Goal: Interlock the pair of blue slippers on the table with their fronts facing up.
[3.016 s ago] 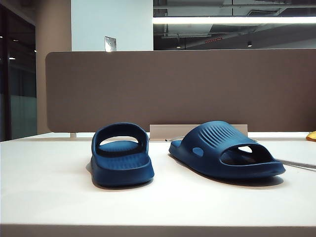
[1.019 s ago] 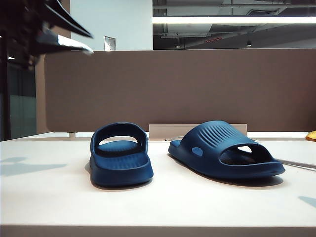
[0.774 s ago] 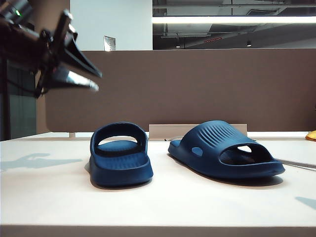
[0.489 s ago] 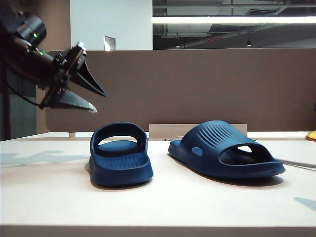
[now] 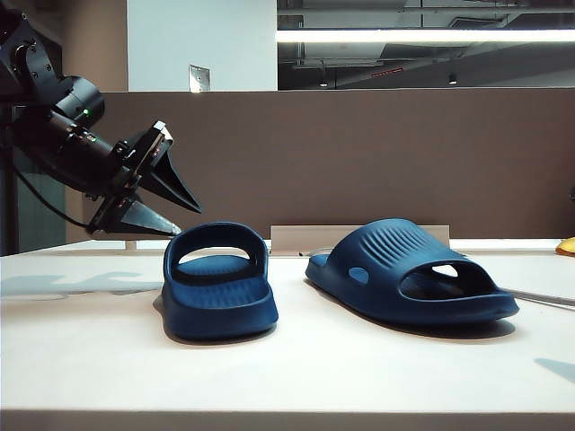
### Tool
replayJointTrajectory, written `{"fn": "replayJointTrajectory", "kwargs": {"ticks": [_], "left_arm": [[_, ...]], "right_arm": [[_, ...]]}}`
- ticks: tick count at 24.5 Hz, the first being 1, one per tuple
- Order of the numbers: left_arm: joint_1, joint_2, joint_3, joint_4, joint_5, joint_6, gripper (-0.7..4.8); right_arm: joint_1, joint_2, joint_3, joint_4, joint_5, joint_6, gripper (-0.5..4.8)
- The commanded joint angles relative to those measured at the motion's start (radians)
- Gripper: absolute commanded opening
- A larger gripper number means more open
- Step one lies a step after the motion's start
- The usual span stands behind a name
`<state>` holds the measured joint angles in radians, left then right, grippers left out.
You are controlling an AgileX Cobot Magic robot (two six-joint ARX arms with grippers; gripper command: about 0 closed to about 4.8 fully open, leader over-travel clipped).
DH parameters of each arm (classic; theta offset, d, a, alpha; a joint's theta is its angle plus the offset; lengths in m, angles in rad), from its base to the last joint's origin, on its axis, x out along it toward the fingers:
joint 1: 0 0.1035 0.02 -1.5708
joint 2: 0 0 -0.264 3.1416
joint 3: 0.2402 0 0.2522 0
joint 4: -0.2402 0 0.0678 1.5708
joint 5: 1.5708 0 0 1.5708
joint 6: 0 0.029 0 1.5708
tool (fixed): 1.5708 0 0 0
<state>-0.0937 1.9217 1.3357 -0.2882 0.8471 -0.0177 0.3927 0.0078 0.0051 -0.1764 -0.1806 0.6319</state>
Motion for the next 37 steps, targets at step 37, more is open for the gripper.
{"fn": "replayJointTrajectory", "kwargs": {"ticks": [37], "left_arm": [[-0.025,0.067,0.055,0.014,0.002,0.142,2.5]], "right_arm": [[0.002,0.002,0.004,0.008,-0.005,-0.004,-0.01]]}}
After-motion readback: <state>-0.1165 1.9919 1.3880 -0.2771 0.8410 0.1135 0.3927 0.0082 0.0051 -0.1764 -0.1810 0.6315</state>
